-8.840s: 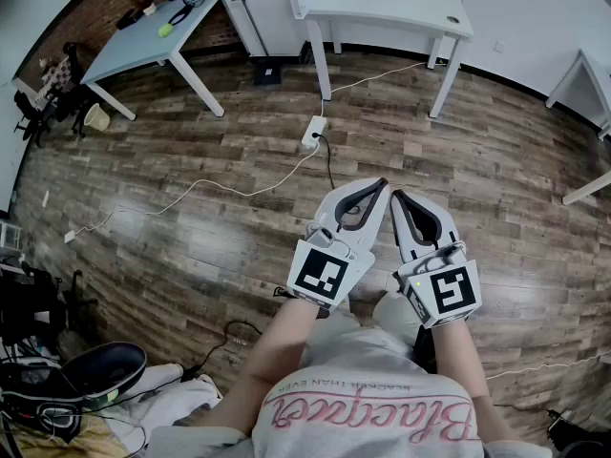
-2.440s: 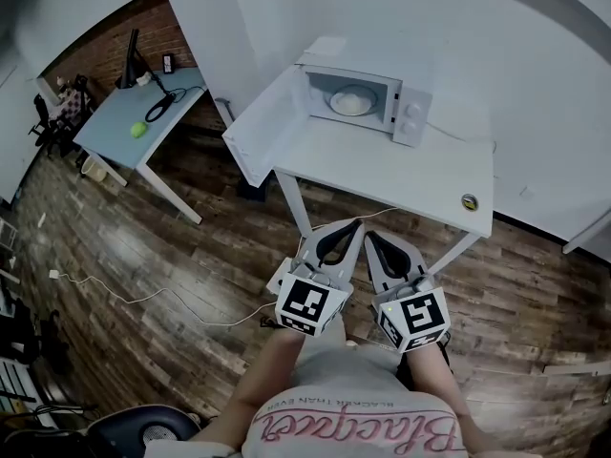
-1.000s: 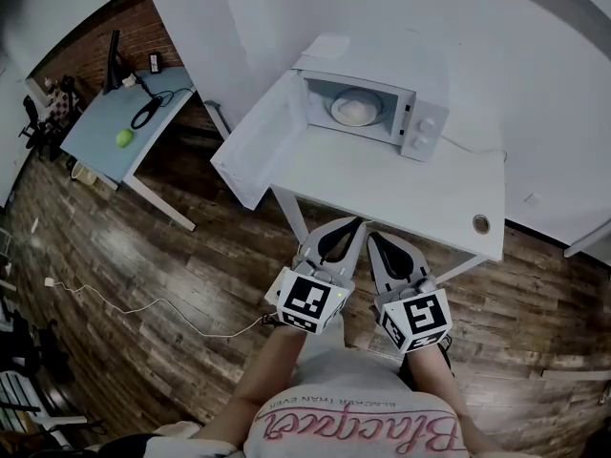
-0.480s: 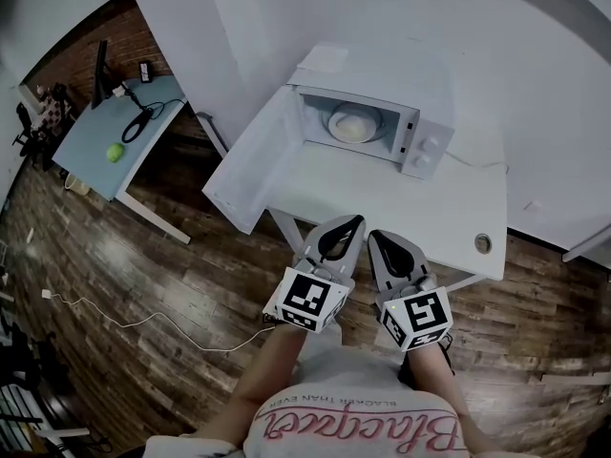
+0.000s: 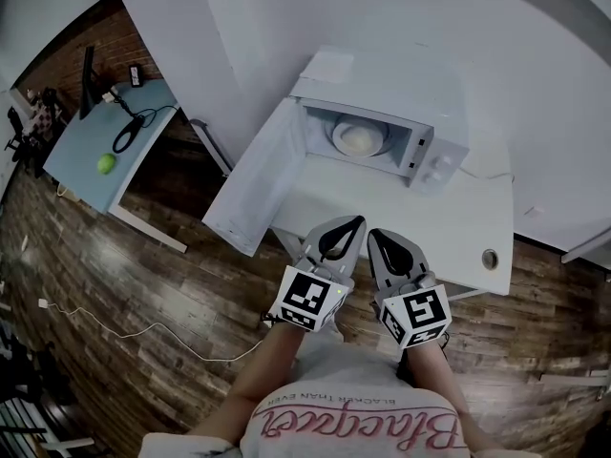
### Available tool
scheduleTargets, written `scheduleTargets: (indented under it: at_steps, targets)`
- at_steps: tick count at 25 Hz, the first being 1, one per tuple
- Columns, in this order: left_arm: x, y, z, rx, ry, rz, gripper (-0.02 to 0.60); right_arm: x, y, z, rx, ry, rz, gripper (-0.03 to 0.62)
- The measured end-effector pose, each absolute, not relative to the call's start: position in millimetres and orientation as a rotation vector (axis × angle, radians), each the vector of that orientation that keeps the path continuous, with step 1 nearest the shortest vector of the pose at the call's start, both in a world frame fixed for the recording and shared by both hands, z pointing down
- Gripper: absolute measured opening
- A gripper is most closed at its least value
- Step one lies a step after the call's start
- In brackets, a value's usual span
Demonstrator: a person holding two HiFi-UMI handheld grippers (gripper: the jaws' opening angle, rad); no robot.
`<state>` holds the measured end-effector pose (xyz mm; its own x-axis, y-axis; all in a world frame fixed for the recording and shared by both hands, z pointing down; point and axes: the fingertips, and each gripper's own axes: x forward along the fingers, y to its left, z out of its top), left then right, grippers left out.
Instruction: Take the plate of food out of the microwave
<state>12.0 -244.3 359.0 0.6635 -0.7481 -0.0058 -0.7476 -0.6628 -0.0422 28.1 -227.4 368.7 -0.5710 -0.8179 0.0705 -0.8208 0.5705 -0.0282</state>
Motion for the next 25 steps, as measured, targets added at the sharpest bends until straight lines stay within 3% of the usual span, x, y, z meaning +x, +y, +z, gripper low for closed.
scheduleTargets:
  at_steps: [18, 25]
  targets:
    - [-30, -324, 370, -2.899, 1.170, -0.098, 0.006, -13, -314, 371, 1.510, -2.637, 0.071, 0.012]
    - [-34, -342, 369, -2.936, 1.260, 0.027, 0.008, -5, -321, 377, 1.544, -2.605, 0.102, 0.012]
